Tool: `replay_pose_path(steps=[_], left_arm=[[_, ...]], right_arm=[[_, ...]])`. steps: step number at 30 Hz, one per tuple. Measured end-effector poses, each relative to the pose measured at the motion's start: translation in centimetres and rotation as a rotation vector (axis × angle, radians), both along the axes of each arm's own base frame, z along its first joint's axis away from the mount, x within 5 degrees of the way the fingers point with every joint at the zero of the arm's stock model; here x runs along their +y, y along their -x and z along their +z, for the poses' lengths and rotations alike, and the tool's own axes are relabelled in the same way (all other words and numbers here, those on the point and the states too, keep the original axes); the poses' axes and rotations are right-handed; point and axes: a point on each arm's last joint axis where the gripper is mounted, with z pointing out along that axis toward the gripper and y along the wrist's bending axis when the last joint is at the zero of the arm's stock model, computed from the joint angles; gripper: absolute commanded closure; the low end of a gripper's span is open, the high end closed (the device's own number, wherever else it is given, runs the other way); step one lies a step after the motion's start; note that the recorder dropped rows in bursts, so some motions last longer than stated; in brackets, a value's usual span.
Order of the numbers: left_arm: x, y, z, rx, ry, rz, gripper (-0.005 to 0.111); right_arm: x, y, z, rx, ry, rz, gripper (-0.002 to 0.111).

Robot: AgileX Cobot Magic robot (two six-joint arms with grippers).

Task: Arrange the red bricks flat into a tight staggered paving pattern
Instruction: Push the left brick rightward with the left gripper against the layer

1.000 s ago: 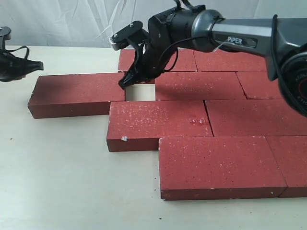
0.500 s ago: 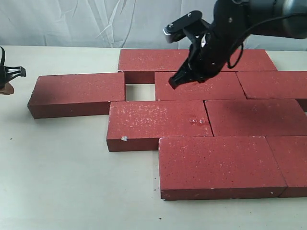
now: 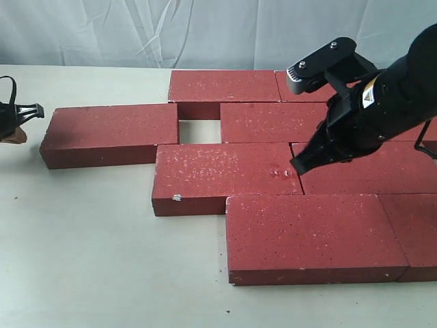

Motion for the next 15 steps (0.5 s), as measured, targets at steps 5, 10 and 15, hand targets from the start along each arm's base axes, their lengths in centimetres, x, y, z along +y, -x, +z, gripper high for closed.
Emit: replay_pose_path(steps=[5, 10, 15], left_arm=[[-0.9, -0.3, 0.2, -0.008, -0.002, -0.024, 0.107], [-2.3, -1.0, 0.2, -0.018, -0.004, -0.061, 0.107], [-3.2, -1.4, -0.5, -0.003, -0.001, -0.089, 0.107]], right_arm=[[0.2, -0.3, 0.2, -0.039, -0.024, 0.002, 0.109], [0.2, -0.3, 0.3, -0.041, -0.033, -0.001, 0.109], [0.3, -0.3, 0.3, -0.043, -0.041, -0.003, 0.109]])
